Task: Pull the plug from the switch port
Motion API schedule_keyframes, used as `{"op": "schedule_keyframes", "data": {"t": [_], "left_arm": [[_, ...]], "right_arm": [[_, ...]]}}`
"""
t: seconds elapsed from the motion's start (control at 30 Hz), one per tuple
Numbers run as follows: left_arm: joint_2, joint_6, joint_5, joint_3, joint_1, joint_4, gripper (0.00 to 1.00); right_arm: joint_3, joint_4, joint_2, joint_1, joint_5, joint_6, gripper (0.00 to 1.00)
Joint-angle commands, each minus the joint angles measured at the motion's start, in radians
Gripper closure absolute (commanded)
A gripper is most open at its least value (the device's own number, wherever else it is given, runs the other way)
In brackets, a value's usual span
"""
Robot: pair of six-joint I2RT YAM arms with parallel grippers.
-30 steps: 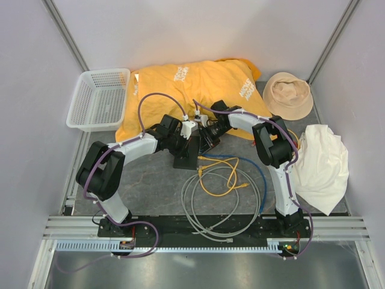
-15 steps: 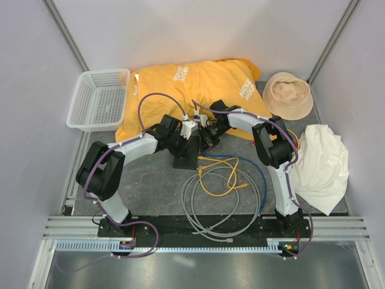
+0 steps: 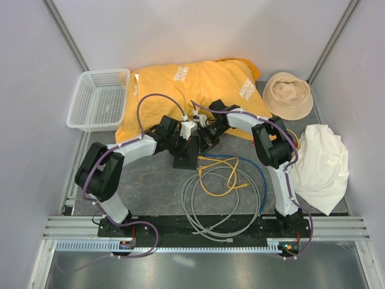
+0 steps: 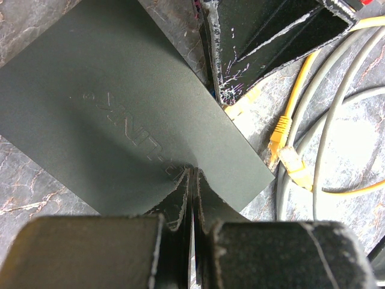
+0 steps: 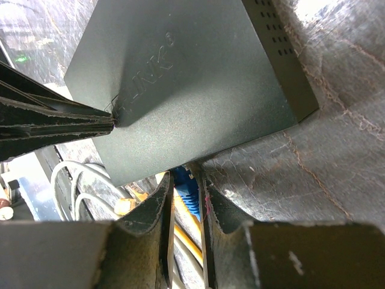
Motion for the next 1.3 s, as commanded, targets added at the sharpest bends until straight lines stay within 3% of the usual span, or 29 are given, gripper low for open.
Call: {"op": "schedule_keyframes", "data": {"t": [0.0,0.47,0.73,0.97,1.07,1.1,1.2,1.27], "left_arm": [[0.013,0.031,-0.037,-0.038,-0.005,-0.039,0.98],[0.025,0.051,-0.039,-0.028,-0.029,-0.049,0.99],[0.024,0.056,-0.040,-0.028,-0.037,-0.048,0.98],[0.027,0.064,-0.040,-0.023,-0.042,-0.052,0.98],[0.033,0.064,-0.043,-0.020,-0.045,-0.052,0.98],[0.034,0.064,-0.045,-0.018,-0.045,-0.055,0.98],[0.042,0.065,-0.048,-0.012,-0.046,-0.062,0.98],[0.042,0.065,-0.048,-0.012,-0.048,-0.062,0.98]], "right_arm": [[-0.004,-0.020,0.089,0.022,0.219,-0.063,1.00],[-0.033,-0.075,0.097,0.022,0.242,-0.097,1.00],[0.161,-0.106,0.166,-0.024,0.298,-0.126,1.00],[-0.060,-0.131,0.117,-0.026,0.228,-0.137,1.00],[0.057,-0.138,0.143,-0.064,0.256,-0.120,1.00],[0.176,-0.138,0.176,-0.080,0.271,-0.103,1.00],[0.320,-0.135,0.191,-0.087,0.389,-0.173,1.00],[0.331,-0.138,0.188,-0.092,0.394,-0.184,1.00]]}}
